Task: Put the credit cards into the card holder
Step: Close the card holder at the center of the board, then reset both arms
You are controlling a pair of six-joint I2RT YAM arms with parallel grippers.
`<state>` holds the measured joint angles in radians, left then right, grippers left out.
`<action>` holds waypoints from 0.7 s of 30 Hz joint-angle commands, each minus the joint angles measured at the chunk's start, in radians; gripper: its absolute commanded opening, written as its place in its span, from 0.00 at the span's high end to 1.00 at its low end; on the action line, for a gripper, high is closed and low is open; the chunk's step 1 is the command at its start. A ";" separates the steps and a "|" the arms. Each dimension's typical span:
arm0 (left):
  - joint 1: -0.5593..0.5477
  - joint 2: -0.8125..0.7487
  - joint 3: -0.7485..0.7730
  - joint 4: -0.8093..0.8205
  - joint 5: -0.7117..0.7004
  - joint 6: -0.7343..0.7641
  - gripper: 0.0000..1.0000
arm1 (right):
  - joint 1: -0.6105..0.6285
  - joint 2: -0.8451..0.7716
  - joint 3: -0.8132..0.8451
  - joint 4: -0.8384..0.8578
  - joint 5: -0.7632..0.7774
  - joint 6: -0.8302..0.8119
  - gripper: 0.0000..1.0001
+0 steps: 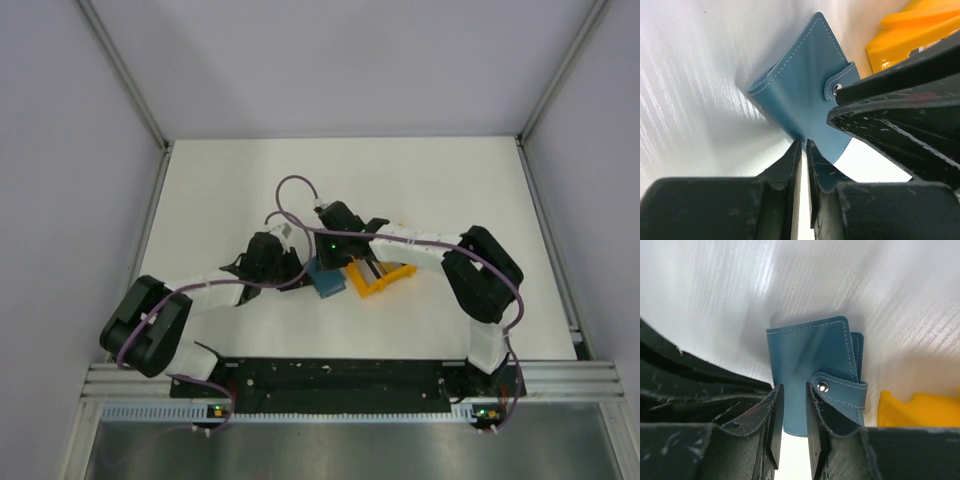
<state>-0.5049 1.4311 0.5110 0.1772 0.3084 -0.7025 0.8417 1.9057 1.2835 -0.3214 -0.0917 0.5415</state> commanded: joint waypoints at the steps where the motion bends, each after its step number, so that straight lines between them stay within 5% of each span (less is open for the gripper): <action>1: 0.005 -0.035 0.024 0.012 -0.012 0.021 0.87 | -0.007 -0.109 -0.029 0.100 -0.026 -0.014 0.76; 7: 0.005 -0.054 0.021 0.015 -0.017 0.020 0.82 | -0.012 -0.143 -0.046 0.098 0.048 0.005 0.75; 16: 0.014 -0.123 0.029 -0.041 -0.066 0.032 0.39 | -0.069 -0.192 -0.148 0.056 0.161 0.048 0.67; 19: 0.014 -0.158 0.027 -0.056 -0.098 0.034 0.11 | -0.090 -0.198 -0.188 0.053 0.171 0.057 0.67; 21: 0.017 -0.170 0.044 -0.091 -0.123 0.038 0.04 | -0.108 -0.206 -0.222 0.054 0.175 0.063 0.67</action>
<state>-0.4965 1.3117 0.5110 0.1226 0.2424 -0.6796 0.7670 1.7580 1.1046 -0.2653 0.0383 0.5877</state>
